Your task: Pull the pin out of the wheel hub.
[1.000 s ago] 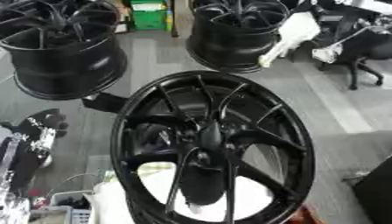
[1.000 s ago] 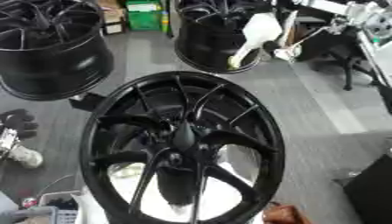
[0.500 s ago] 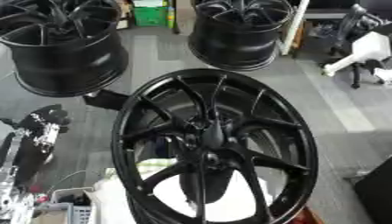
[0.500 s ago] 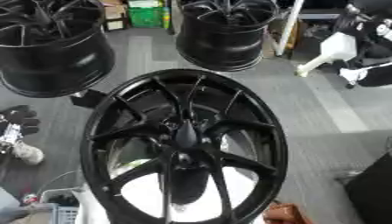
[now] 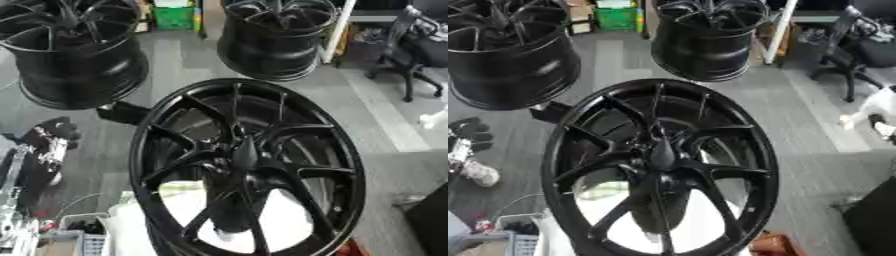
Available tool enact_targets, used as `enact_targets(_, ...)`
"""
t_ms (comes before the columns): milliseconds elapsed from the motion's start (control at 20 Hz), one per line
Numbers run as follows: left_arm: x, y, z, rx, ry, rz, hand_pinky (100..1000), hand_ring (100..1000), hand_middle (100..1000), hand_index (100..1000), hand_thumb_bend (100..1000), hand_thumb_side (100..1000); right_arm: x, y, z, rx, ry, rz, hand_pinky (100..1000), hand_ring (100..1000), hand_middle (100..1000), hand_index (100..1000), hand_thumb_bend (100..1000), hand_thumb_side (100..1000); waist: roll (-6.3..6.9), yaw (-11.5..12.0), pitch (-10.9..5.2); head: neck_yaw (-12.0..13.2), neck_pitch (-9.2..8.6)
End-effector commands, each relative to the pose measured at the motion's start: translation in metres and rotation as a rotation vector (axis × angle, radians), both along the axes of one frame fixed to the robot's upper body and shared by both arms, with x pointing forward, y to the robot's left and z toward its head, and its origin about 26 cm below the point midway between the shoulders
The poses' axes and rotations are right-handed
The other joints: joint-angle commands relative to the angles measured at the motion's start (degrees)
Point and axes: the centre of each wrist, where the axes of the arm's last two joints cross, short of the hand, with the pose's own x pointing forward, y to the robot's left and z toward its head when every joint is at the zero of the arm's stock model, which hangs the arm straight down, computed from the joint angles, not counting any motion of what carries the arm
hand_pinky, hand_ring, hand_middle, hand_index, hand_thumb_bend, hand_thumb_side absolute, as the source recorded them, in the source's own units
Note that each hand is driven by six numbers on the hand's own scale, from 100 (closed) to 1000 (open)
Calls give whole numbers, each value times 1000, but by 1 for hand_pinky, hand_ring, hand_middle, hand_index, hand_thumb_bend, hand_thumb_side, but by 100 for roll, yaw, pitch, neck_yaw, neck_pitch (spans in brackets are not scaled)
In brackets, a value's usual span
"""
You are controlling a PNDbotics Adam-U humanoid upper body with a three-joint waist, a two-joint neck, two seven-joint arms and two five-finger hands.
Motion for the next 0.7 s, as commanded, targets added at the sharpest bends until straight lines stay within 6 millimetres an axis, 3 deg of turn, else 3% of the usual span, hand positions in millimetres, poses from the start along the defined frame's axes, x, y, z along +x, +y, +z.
enact_targets(50,2,2,11,13,-38,4,752,721,679,794,215,605,-11,-11,3,19,-74,-109,784,756,778,885,475,377,-12,-2,-43,-40,28)
enact_targets(300,2,3,11,11,-38,10,752,721,679,794,216,605,-21,-8,-3,66,-178,-217,792,766,787,887,509,439,-9,-4,-48,-66,28)
enact_targets(700,2,2,10,5,-36,13,751,719,676,793,214,604,-17,23,2,106,-385,-218,759,715,726,854,427,402,9,1,-37,-89,28)
